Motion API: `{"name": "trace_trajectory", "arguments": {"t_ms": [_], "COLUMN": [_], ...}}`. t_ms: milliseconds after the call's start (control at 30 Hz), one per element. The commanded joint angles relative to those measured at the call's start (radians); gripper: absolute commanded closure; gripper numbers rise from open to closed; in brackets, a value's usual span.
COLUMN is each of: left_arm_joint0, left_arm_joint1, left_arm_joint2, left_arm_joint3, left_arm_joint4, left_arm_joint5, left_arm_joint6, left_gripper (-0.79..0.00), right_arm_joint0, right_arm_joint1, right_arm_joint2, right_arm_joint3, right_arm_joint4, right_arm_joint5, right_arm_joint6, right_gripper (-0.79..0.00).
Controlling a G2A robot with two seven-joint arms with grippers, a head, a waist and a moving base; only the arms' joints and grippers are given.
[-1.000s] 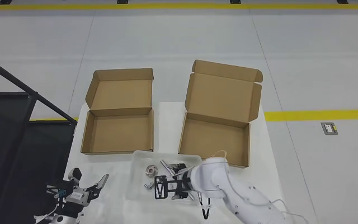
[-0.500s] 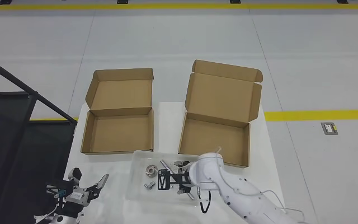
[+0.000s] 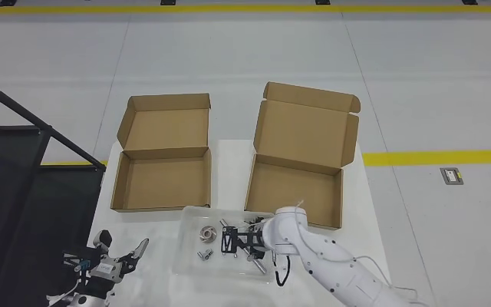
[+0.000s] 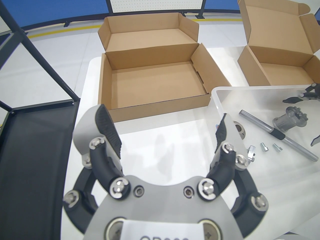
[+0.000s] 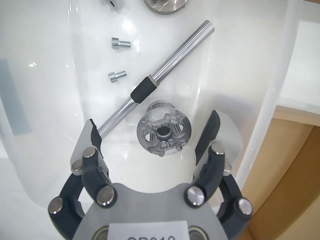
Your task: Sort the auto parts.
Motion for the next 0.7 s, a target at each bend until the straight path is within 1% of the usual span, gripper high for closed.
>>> {"name": "trace_trajectory", "arguments": {"t_ms": [0, 33, 133, 233, 267, 300, 333, 367, 433, 467, 500, 533, 667], "left_arm_joint0": [0.0, 0.0, 0.0, 0.0, 0.0, 0.0, 0.0, 0.0, 0.0, 0.0, 0.0, 0.0, 0.0], "left_arm_joint1": [0.0, 0.0, 0.0, 0.0, 0.0, 0.0, 0.0, 0.0, 0.0, 0.0, 0.0, 0.0, 0.0], "left_arm_joint2": [0.0, 0.0, 0.0, 0.0, 0.0, 0.0, 0.0, 0.0, 0.0, 0.0, 0.0, 0.0, 0.0], "left_arm_joint3": [0.0, 0.0, 0.0, 0.0, 0.0, 0.0, 0.0, 0.0, 0.0, 0.0, 0.0, 0.0, 0.0], "left_arm_joint4": [0.0, 0.0, 0.0, 0.0, 0.0, 0.0, 0.0, 0.0, 0.0, 0.0, 0.0, 0.0, 0.0], "left_arm_joint5": [0.0, 0.0, 0.0, 0.0, 0.0, 0.0, 0.0, 0.0, 0.0, 0.0, 0.0, 0.0, 0.0], "left_arm_joint6": [0.0, 0.0, 0.0, 0.0, 0.0, 0.0, 0.0, 0.0, 0.0, 0.0, 0.0, 0.0, 0.0], "left_gripper": [-0.785, -0.785, -0.785, -0.785, -0.785, -0.785, -0.785, -0.785, -0.785, -0.785, -0.785, -0.785, -0.785], "right_arm_joint0": [0.002, 0.003, 0.007, 0.009, 0.008, 0.007, 0.004, 0.001, -0.009, -0.019, -0.029, -0.036, -0.11], "right_arm_joint1": [-0.003, -0.004, -0.008, -0.012, -0.012, -0.012, -0.011, -0.009, -0.001, 0.005, 0.014, 0.025, 0.069], "right_arm_joint2": [-0.003, -0.004, -0.006, -0.007, -0.006, -0.004, -0.002, 0.002, 0.02, 0.031, 0.042, 0.064, 0.165], "right_arm_joint3": [0.011, 0.018, 0.034, 0.044, 0.044, 0.042, 0.036, 0.025, -0.015, -0.046, -0.079, -0.117, -0.325], "right_arm_joint4": [-0.003, -0.003, -0.005, -0.012, -0.013, -0.017, -0.021, -0.024, -0.029, -0.028, -0.024, -0.036, -0.09], "right_arm_joint5": [0.001, 0.004, 0.008, 0.018, 0.02, 0.025, 0.025, 0.023, 0.01, -0.017, -0.071, -0.096, -0.121], "right_arm_joint6": [-0.007, -0.009, -0.015, -0.014, -0.016, -0.017, -0.017, -0.019, -0.032, -0.044, -0.057, -0.062, -0.039], "right_gripper": [-0.526, -0.394, -0.376, -0.308, -0.228, -0.175, -0.062, 0.0, 0.0, 0.0, 0.0, 0.0, 0.0]}}
